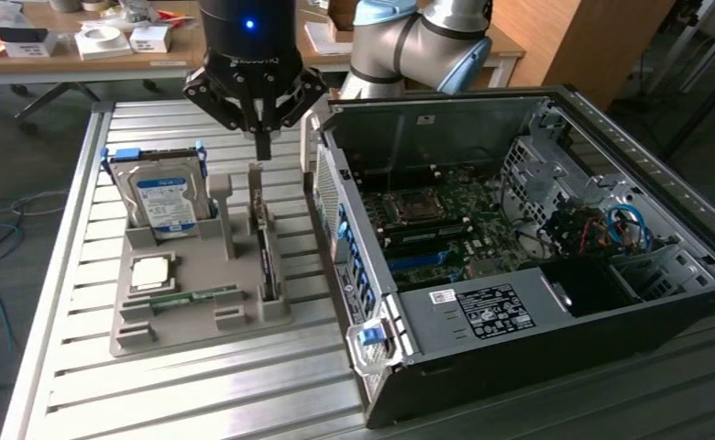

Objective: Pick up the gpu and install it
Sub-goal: 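Reach for the gpu, then pick up the gpu and move the gpu toward the slot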

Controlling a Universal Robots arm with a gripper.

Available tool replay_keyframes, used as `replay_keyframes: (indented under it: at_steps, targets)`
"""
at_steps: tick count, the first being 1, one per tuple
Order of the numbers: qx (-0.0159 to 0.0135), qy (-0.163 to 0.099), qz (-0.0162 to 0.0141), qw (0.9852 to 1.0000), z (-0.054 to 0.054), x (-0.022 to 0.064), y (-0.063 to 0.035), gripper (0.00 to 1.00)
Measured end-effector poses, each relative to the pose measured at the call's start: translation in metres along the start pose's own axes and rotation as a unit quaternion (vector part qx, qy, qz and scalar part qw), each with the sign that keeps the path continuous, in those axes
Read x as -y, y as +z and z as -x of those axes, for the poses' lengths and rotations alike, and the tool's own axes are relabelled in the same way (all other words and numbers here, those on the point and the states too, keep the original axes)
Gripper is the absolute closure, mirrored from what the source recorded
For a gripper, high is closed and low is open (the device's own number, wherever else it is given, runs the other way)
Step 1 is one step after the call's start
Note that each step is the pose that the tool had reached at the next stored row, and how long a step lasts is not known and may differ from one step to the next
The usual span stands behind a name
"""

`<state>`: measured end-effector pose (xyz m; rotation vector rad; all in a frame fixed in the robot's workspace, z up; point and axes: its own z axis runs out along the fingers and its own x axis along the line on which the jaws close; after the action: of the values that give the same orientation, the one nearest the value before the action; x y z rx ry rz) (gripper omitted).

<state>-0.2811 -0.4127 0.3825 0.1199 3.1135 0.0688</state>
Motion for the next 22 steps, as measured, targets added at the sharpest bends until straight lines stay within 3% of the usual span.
replay_keyframes:
  at_steps: [11, 22]
  targets:
    - [0.0000, 0.000, 0.0000, 1.0000, -0.001, 0.0155, -0.0006, 0.89]
    - [0.0000, 0.000, 0.0000, 1.0000, -0.007, 0.0171, -0.0002, 0.89]
